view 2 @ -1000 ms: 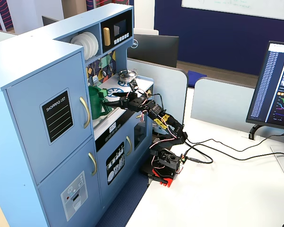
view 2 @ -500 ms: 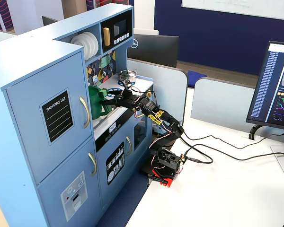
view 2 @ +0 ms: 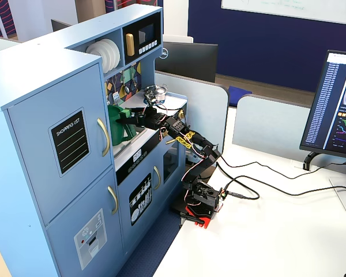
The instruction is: Take off the lid from the green recipient and place it on the counter
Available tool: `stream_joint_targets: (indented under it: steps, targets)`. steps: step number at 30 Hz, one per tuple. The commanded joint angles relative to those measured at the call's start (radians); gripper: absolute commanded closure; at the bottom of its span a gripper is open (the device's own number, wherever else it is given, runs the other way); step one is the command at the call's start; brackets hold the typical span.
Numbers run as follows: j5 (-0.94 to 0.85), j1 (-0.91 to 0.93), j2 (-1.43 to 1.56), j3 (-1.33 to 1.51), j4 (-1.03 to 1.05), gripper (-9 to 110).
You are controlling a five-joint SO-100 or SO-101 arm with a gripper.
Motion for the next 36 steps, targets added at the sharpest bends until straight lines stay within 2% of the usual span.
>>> stream_joint_targets:
  steps: [1, 9, 14, 19, 31, 36]
  targets:
    - [0.026, 0.0, -0.008, -0.084, -0.031, 64]
    - [0.046, -0.009, -0.025, -0.101, -0.02, 68]
    - [0.095, -0.023, -0.015, -0.101, 0.037, 84]
    - [0.057, -0.04, -0.014, -0.101, 0.049, 101]
    - [-0.091, -0.057, 0.034, -0.158, 0.038, 101]
    - [-0.086, 0.0, 0.074, -0.167, 0.049, 101]
